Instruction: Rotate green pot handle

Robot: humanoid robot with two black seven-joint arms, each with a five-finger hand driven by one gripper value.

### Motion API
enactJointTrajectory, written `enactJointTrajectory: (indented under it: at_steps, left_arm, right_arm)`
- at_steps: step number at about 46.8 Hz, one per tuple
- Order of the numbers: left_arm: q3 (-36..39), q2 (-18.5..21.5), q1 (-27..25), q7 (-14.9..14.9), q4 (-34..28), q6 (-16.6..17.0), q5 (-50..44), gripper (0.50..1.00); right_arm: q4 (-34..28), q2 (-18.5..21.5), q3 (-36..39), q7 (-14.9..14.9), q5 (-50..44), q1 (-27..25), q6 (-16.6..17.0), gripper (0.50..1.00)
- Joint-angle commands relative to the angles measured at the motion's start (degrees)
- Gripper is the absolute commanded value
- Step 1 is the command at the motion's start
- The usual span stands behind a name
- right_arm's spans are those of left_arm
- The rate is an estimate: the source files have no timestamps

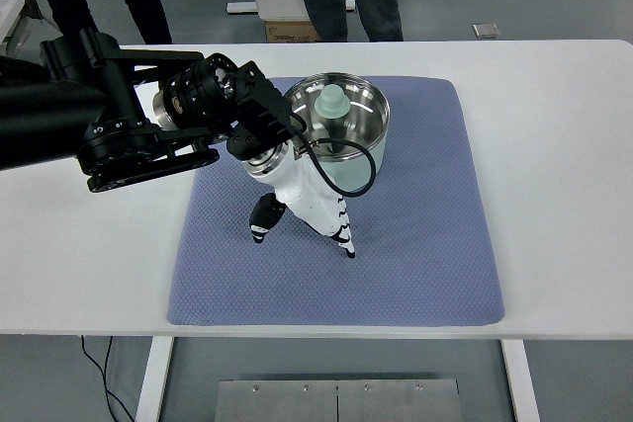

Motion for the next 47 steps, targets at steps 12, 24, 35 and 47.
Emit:
enactJointTrajectory:
  at_steps: [12, 24, 35, 47]
  left_arm:
    - [1.2, 1.3, -0.4, 0.0, -0.2, 0.0, 0.0, 1.000]
    - [1.2, 4.2, -0.5, 0.0, -0.4, 0.0, 0.0, 1.000]
    - [1.2, 6.4, -0.6, 0.0, -0.4, 0.0, 0.0, 1.000]
    - [1.2, 8.3, -0.6, 0.0, -0.4, -0.1, 0.0, 1.000]
  right_arm:
    - [0.1, 0.0, 0.0, 0.0, 0.0, 0.0, 0.0, 1.000]
    - [-0.1, 0.0, 0.0, 0.0, 0.0, 0.0, 0.0, 1.000]
    - [-0.1, 0.0, 0.0, 0.0, 0.0, 0.0, 0.0, 1.000]
    - [0.1, 0.0, 0.0, 0.0, 0.0, 0.0, 0.0, 1.000]
